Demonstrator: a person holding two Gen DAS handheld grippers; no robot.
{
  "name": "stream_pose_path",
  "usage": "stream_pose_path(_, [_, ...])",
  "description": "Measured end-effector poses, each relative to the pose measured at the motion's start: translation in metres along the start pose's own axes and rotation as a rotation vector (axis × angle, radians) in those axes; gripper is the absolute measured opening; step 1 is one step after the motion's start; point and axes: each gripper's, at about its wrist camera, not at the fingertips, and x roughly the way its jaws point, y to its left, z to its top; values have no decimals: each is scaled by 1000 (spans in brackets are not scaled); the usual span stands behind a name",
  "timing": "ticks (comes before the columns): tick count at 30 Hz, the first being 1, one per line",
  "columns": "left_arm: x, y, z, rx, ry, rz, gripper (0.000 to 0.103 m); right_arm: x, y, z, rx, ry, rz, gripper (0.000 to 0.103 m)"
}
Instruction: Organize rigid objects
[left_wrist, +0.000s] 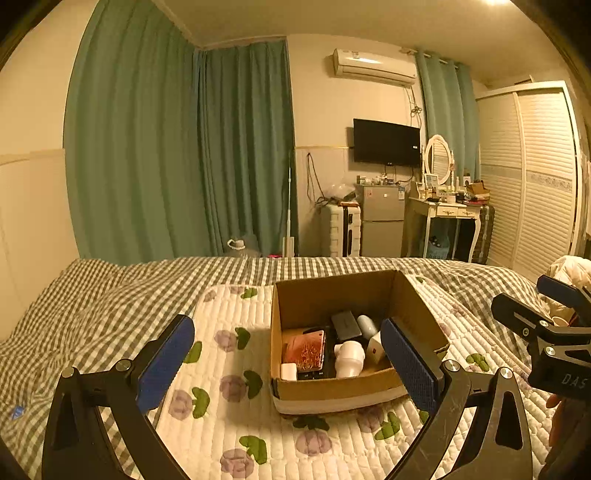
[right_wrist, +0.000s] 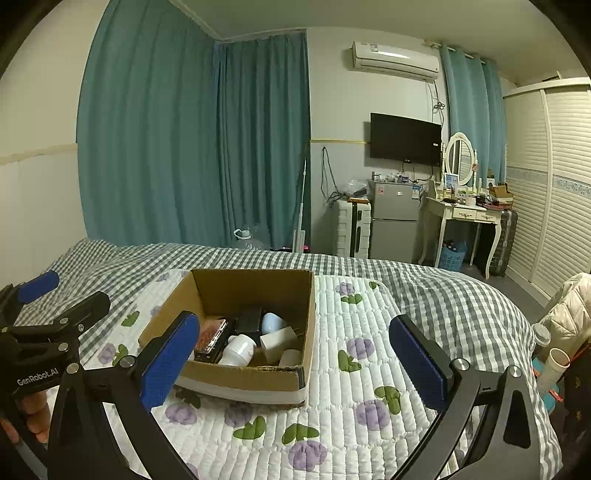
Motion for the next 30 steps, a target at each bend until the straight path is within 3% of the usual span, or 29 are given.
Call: stream_pose_path(30, [4, 9, -6, -36, 49, -2, 103, 6, 1, 2, -26, 36, -26, 103])
